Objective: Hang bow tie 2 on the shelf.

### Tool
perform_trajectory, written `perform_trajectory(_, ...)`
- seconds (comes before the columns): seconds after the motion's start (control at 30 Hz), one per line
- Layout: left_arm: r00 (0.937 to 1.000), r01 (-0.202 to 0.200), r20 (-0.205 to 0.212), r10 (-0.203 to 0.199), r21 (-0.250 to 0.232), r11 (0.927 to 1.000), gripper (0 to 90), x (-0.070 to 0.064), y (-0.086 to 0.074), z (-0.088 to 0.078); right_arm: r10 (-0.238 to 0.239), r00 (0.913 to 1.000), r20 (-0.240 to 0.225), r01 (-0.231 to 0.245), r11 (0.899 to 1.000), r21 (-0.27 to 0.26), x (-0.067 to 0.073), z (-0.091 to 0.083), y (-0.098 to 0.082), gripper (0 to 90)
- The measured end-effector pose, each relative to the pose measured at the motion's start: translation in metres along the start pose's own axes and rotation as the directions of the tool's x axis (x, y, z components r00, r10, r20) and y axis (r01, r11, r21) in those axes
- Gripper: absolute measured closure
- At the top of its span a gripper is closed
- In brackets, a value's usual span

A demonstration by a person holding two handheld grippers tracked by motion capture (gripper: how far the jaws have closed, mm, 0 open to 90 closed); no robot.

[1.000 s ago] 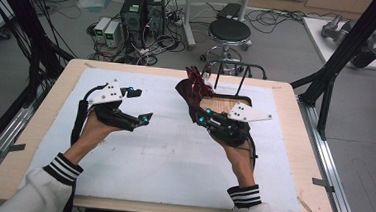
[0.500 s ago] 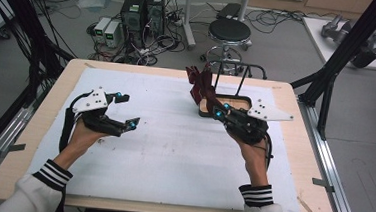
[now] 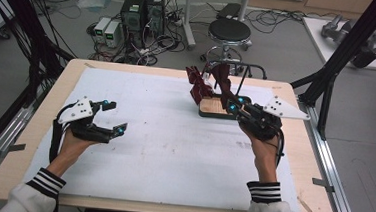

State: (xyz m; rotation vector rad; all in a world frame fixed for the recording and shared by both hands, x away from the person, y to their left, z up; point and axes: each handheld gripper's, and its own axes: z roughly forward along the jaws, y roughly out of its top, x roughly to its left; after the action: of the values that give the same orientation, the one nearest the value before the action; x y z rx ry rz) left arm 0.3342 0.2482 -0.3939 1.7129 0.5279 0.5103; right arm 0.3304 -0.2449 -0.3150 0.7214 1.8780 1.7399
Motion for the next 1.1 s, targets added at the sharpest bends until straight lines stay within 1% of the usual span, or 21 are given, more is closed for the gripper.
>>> perform_trajectory(0.07,0.9999,0.012,-0.012,-0.012,-0.005,0.9999,13.5,0.001,-0.004,-0.003,0.0,0.9999,0.016,0.0,1.0,-0.005,-0.004,-0.002,0.002,83.7)
perform_trajectory(0.13,0.9997,0.017,-0.018,-0.017,-0.007,0.9998,13.5,0.002,-0.008,-0.006,0.002,0.9997,0.023,-0.002,1.0,-0.007,-0.005,-0.002,0.002,83.8)
perform_trajectory(0.23,0.9992,0.029,-0.027,-0.029,-0.018,0.9994,13.6,0.002,-0.013,-0.01,0.002,0.9991,0.042,-0.001,1.0,-0.017,-0.012,-0.004,0.004,83.7)
perform_trajectory(0.27,0.9992,0.029,-0.027,-0.029,-0.017,0.9994,13.6,0.002,-0.015,-0.011,0.002,0.9991,0.042,-0.001,1.0,-0.017,-0.012,-0.004,0.004,83.7)
perform_trajectory(0.3,0.999,0.03,-0.032,-0.031,-0.019,0.9994,13.5,0.002,-0.016,-0.012,0.007,0.9983,0.057,-0.006,1.0,-0.016,-0.015,-0.005,0.006,83.7)
perform_trajectory(0.33,0.999,0.031,-0.033,-0.032,-0.021,0.9993,13.5,0.002,-0.018,-0.013,0.007,0.9983,0.057,-0.006,1.0,-0.016,-0.015,-0.005,0.006,83.7)
perform_trajectory(0.37,0.999,0.031,-0.033,-0.032,-0.018,0.9994,13.6,0.001,-0.019,-0.013,0.003,0.9972,0.075,-0.002,1.0,-0.016,-0.018,-0.005,0.008,83.7)
perform_trajectory(0.4,0.999,0.03,-0.034,-0.03,-0.015,0.9994,13.6,0.001,-0.02,-0.013,0.003,0.9972,0.075,-0.002,1.0,-0.016,-0.018,-0.005,0.008,83.7)
perform_trajectory(0.53,0.9995,0.017,-0.026,-0.017,-0.012,0.9998,13.6,-0.002,-0.022,-0.012,-0.005,0.9935,0.114,0.006,1.0,-0.014,-0.024,-0.003,0.011,83.7)
perform_trajectory(0.57,0.9995,0.017,-0.026,-0.017,-0.012,0.9998,13.6,-0.002,-0.022,-0.012,-0.005,0.9935,0.114,0.006,1.0,-0.014,-0.024,-0.003,0.011,83.7)
perform_trajectory(0.6,0.9995,0.015,-0.027,-0.015,-0.011,0.9998,13.5,-0.003,-0.023,-0.011,-0.003,0.9919,0.127,0.006,1.0,-0.019,-0.027,-0.002,0.013,83.7)
perform_trajectory(0.63,0.9996,0.016,-0.023,-0.016,-0.012,0.9998,13.5,-0.003,-0.023,-0.011,-0.003,0.9919,0.127,0.006,1.0,-0.019,-0.027,-0.002,0.013,83.7)
perform_trajectory(0.7,0.9997,0.016,-0.017,-0.016,-0.01,0.9998,13.5,-0.004,-0.023,-0.01,-0.003,0.9899,0.142,0.006,1.0,-0.02,-0.029,-0.001,0.014,83.7)
perform_trajectory(0.73,0.9997,0.016,-0.017,-0.016,-0.01,0.9998,13.6,-0.004,-0.024,-0.01,0.003,0.9884,0.152,0.0,1.0,-0.022,-0.032,0.001,0.014,83.7)
perform_trajectory(0.77,0.9998,0.014,-0.017,-0.014,-0.008,0.9999,13.6,-0.004,-0.024,-0.011,0.003,0.9884,0.152,0.0,1.0,-0.022,-0.032,0.001,0.014,83.7)
perform_trajectory(0.87,0.9997,0.015,-0.021,-0.016,-0.02,0.9997,13.6,-0.004,-0.024,-0.013,0.003,0.9845,0.175,0.0,1.0,-0.018,-0.038,0.007,0.014,83.7)
perform_trajectory(0.9,0.9997,0.015,-0.021,-0.016,-0.02,0.9997,13.6,-0.004,-0.024,-0.013,0.003,0.9845,0.175,0.0,1.0,-0.018,-0.038,0.007,0.014,83.7)
perform_trajectory(0.93,0.9997,0.017,-0.019,-0.017,-0.028,0.9995,13.6,-0.003,-0.025,-0.015,0.002,0.9826,0.186,0.002,1.0,-0.019,-0.04,0.012,0.014,83.6)
perform_trajectory(1.0,0.9996,0.018,-0.023,-0.019,-0.033,0.9993,13.6,-0.002,-0.025,-0.016,0.0,0.9822,0.188,0.004,1.0,-0.022,-0.042,0.014,0.013,83.6)
perform_trajectory(1.1,0.9993,0.021,-0.03,-0.022,-0.04,0.999,13.6,-0.001,-0.027,-0.02,0.01,0.9789,0.204,-0.007,1.0,-0.014,-0.044,0.023,0.012,83.6)
